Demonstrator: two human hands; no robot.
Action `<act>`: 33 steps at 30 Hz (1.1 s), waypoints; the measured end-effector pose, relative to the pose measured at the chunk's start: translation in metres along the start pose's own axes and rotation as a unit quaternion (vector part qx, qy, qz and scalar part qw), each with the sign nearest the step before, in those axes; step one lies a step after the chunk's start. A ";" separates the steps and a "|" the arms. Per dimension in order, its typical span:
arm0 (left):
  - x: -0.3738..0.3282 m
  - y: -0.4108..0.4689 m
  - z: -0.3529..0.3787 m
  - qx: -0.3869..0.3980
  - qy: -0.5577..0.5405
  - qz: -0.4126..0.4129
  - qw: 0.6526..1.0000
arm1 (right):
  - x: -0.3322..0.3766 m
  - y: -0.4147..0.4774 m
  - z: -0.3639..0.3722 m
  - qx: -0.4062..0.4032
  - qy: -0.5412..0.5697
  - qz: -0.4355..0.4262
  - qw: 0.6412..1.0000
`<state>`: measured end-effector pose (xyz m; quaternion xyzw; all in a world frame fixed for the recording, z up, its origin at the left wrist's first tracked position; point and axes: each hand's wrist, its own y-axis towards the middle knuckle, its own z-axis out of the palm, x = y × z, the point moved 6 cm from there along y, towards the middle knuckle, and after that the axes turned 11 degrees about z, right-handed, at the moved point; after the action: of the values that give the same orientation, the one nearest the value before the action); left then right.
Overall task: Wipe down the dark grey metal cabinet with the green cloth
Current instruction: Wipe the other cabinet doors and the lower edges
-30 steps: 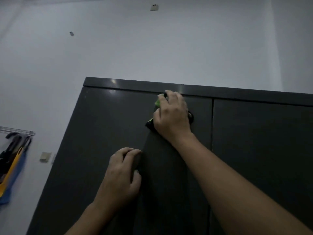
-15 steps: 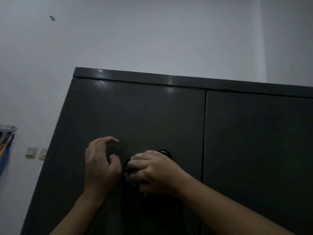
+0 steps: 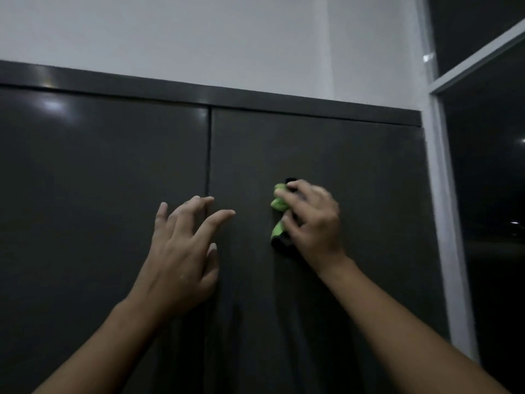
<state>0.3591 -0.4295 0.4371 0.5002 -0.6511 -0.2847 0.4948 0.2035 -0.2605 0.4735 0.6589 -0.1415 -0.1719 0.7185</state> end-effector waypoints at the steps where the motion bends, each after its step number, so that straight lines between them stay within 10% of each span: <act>1: -0.012 0.009 0.009 -0.002 0.002 0.009 1.000 | -0.001 -0.012 -0.003 0.016 0.000 -0.029 0.999; 9: -0.074 0.071 0.069 -0.004 0.030 0.028 0.999 | -0.070 -0.107 -0.052 0.208 -0.024 -0.372 0.904; 22: -0.120 0.112 0.112 -0.023 0.082 -0.055 0.995 | -0.249 0.023 -0.123 -0.013 -0.016 0.032 0.999; 33: -0.142 0.121 0.131 -0.049 0.090 -0.083 0.991 | -0.224 -0.170 -0.136 0.254 -0.029 -0.325 0.911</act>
<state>0.1938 -0.2725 0.4451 0.5509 -0.5458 -0.3104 0.5498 0.0500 -0.0531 0.2971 0.8235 0.0209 -0.3729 0.4271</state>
